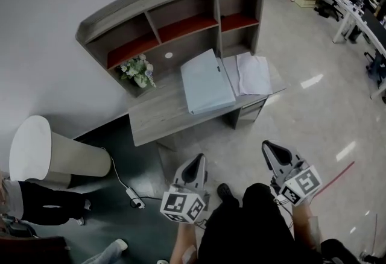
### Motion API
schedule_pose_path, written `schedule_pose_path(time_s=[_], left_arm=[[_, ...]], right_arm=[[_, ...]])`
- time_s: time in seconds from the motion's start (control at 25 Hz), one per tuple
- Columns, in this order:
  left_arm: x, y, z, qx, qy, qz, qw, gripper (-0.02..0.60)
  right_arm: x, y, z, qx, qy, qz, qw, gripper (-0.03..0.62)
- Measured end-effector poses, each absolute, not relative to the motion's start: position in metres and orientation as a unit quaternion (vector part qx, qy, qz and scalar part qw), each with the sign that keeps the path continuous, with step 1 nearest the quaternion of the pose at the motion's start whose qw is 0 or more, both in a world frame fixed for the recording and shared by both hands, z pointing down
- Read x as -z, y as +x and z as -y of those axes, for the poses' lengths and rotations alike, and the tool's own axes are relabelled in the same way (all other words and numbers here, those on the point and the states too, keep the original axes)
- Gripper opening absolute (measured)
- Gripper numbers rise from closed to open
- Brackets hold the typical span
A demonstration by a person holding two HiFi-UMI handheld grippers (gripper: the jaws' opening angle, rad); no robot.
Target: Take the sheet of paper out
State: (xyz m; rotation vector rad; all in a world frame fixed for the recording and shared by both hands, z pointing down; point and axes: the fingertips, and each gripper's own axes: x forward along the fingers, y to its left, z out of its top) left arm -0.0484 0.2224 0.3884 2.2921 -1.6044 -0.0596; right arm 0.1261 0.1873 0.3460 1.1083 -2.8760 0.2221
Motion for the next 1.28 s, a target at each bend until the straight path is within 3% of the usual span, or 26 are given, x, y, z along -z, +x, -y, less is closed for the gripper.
schedule_pose_path(time_s=[0.52, 1.28], left_arm=[[-0.412, -0.054, -0.181, 0.008, 0.810, 0.553, 0.195, 0.012], [-0.385, -0.038, -0.032, -0.003, 0.778, 0.602, 0.180, 0.012]], right_arm=[[-0.362, 0.110, -0.144, -0.092, 0.360, 0.928, 0.033, 0.012], [-0.339, 0.112, 0.031, -0.079, 0.303, 0.950, 0.019, 0.014]])
